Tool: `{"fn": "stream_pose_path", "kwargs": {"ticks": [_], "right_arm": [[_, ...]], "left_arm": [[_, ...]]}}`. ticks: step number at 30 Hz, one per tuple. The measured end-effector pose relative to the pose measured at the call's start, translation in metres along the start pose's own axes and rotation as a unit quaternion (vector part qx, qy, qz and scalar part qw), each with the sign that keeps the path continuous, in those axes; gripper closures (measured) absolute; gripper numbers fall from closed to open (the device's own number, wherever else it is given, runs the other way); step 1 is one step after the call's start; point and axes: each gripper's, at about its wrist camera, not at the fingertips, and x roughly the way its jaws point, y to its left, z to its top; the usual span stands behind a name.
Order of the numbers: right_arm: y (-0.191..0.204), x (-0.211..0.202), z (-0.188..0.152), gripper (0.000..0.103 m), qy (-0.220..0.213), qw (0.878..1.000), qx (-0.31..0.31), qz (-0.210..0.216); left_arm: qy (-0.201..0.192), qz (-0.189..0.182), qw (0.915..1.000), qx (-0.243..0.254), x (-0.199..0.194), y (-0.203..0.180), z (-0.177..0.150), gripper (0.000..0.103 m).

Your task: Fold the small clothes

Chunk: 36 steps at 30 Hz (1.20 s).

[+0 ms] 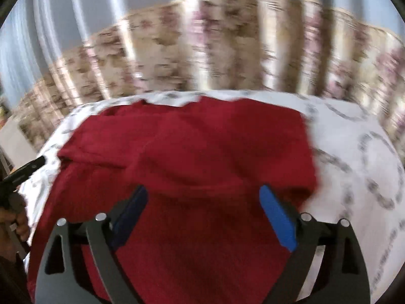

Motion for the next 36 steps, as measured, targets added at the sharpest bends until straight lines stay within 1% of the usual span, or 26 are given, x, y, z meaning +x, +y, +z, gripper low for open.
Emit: {"fn": "stream_pose_path", "kwargs": {"ticks": [1, 2, 4, 6, 8, 10, 15, 18, 21, 24, 25, 27, 29, 32, 33, 36], "right_arm": [[-0.011, 0.000, -0.002, 0.011, 0.006, 1.000, 0.016, -0.021], [-0.017, -0.001, -0.004, 0.011, 0.012, 0.999, 0.021, -0.030], [-0.030, -0.008, -0.004, 0.011, -0.010, 0.999, 0.035, -0.027], [-0.046, -0.018, -0.004, 0.011, -0.030, 0.997, 0.061, -0.020], [-0.056, -0.025, -0.002, 0.010, -0.051, 0.996, 0.075, -0.023], [-0.061, -0.027, 0.001, 0.011, -0.061, 0.995, 0.072, -0.039], [-0.075, -0.040, 0.005, 0.011, -0.089, 0.992, 0.075, -0.055], [-0.086, -0.044, 0.008, 0.011, -0.099, 0.990, 0.077, -0.072], [-0.100, -0.050, 0.010, 0.011, -0.106, 0.988, 0.076, -0.086], [-0.111, -0.054, 0.011, 0.011, -0.108, 0.988, 0.049, -0.094], [-0.116, -0.057, 0.012, 0.011, -0.113, 0.988, 0.040, -0.097], [-0.125, -0.060, 0.011, 0.011, -0.117, 0.987, 0.035, -0.103], [-0.138, -0.062, 0.011, 0.011, -0.116, 0.987, 0.048, -0.104], [-0.157, -0.064, 0.011, 0.011, -0.114, 0.985, 0.086, -0.096], [-0.162, -0.065, 0.011, 0.011, -0.112, 0.984, 0.100, -0.091], [-0.178, -0.064, 0.008, 0.011, -0.109, 0.982, 0.140, -0.065]], "left_arm": [[-0.001, 0.000, 1.0000, 0.004, -0.001, -0.003, -0.001, 0.003], [-0.001, 0.000, 1.0000, 0.007, -0.001, -0.006, -0.002, 0.003], [-0.004, -0.005, 0.9999, 0.013, -0.003, -0.012, -0.003, 0.003], [-0.006, -0.012, 0.9997, 0.021, -0.006, -0.022, -0.002, 0.003], [-0.006, -0.024, 0.9992, 0.031, -0.010, -0.038, 0.000, 0.003], [-0.008, -0.041, 0.9976, 0.054, -0.018, -0.061, 0.002, 0.003], [-0.012, -0.059, 0.9925, 0.106, -0.030, -0.120, 0.002, 0.003], [-0.012, -0.073, 0.9867, 0.145, -0.035, -0.164, -0.005, 0.003], [-0.025, -0.077, 0.9806, 0.179, -0.040, -0.207, -0.017, 0.003], [-0.032, -0.083, 0.9761, 0.198, -0.041, -0.245, -0.029, 0.003], [-0.040, -0.078, 0.9742, 0.208, -0.040, -0.261, -0.035, 0.003], [-0.047, -0.075, 0.9717, 0.219, -0.040, -0.279, -0.043, 0.003], [-0.049, -0.079, 0.9687, 0.230, -0.037, -0.299, -0.049, 0.003], [-0.023, -0.106, 0.9616, 0.252, -0.027, -0.322, -0.057, 0.003], [-0.022, -0.109, 0.9601, 0.257, -0.025, -0.326, -0.059, 0.003], [-0.037, -0.103, 0.9492, 0.295, -0.021, -0.342, -0.070, 0.003]]}}
